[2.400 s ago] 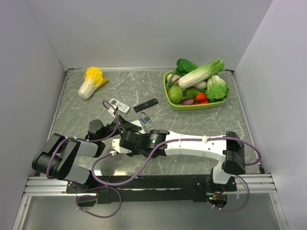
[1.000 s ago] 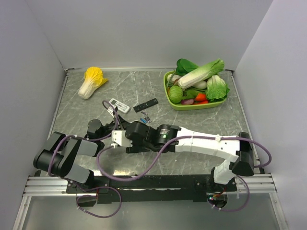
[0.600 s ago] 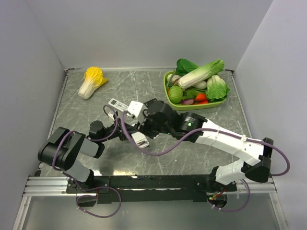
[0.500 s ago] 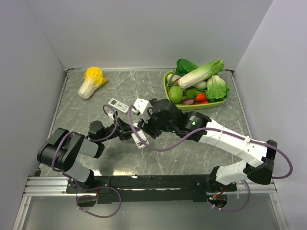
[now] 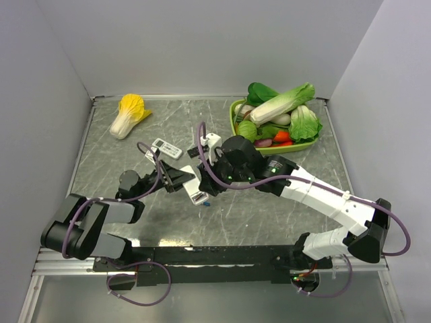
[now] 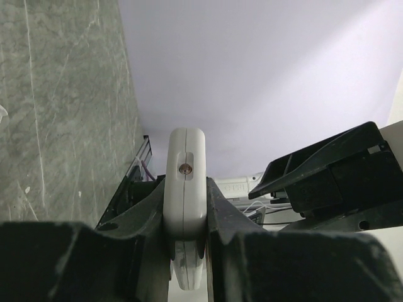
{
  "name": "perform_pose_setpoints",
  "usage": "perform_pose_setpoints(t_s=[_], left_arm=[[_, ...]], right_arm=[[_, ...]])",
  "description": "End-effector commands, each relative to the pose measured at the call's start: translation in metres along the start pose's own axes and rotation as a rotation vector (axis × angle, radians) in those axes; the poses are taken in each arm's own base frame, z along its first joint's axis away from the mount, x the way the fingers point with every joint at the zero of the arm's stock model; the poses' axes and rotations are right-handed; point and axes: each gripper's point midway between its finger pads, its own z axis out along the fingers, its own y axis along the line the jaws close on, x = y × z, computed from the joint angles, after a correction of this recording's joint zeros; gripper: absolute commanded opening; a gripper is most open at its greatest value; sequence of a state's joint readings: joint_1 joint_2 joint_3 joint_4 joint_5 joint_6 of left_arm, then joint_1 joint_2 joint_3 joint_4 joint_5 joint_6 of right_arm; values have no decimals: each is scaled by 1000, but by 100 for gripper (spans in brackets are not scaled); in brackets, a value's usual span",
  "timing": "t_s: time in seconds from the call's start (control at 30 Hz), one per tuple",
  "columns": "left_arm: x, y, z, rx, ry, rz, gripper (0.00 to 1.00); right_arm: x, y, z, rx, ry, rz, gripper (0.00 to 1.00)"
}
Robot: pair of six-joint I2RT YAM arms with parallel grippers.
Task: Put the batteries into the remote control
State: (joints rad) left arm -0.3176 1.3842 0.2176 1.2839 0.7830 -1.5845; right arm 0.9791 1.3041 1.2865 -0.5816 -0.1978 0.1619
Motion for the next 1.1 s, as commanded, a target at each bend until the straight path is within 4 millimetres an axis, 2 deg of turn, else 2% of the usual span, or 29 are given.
perform_pose_setpoints(t_s=[0.0,0.13,0.37,0.7,0.97,1.07], left_arm=[[-1,-46,-6,185,-44,195,1],[-2,-44,-9,180,-70,176,1],[-4,-48,-14,202,-112,174,1],[-10,-57,-27,261,-252,183,1],[-14,-70,-38,318,-346,224,1],[-14,-74,-36,330,-328,221,1]], right_arm=[[-11,7,-4,-20,-60,86,50],[-6,8,-3,-23,-51,103,50],[1,-6,0,53,-26,126,48],[-10,-8,4,104,-29,237,47],[-12,-14,8,146,-23,277,48],[-12,-13,9,129,-17,233,50]])
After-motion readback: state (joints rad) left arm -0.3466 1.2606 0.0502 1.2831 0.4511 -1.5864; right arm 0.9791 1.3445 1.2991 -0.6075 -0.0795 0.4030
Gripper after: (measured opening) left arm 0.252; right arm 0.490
